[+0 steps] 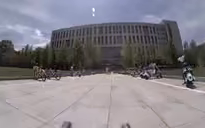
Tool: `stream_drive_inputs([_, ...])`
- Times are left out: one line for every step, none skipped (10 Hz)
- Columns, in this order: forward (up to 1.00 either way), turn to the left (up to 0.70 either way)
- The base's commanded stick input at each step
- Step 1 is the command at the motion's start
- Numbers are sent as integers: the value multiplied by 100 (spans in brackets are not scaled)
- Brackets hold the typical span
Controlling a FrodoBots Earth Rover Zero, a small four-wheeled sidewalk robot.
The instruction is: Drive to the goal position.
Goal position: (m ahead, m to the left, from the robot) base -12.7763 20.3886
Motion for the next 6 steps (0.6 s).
stream_drive_inputs([70,35])
stream_drive_inputs([70,35])
stream_drive_inputs([70,35])
stream_drive_inputs([70,35])
stream_drive_inputs([70,35])
stream_drive_inputs([70,35])
